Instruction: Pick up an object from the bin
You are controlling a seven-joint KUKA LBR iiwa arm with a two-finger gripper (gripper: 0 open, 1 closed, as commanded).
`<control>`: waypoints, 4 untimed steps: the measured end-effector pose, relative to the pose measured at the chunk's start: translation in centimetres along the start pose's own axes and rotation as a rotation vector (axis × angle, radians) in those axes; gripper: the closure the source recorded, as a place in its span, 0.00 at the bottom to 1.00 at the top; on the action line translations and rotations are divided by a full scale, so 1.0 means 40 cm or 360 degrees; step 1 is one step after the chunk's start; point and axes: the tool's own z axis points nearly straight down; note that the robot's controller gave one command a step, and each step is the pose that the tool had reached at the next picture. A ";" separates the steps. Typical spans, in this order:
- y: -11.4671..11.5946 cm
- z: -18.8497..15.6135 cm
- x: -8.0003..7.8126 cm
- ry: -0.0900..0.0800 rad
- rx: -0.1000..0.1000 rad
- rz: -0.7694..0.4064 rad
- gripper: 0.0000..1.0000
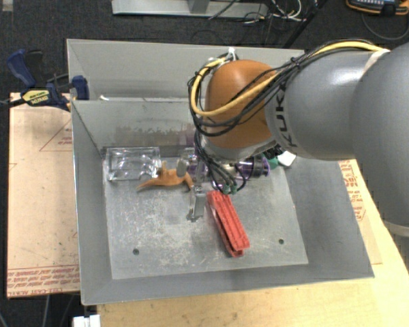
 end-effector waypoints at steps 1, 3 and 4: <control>0.013 0.118 -0.104 -0.0018 -0.0003 0.0083 0.00; 0.065 0.151 -0.071 0.0000 0.0001 0.0227 1.00; 0.065 0.145 -0.069 0.0001 0.0001 0.0228 1.00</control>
Offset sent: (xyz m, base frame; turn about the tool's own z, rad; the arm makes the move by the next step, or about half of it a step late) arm 0.0270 0.0282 -0.0600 0.1428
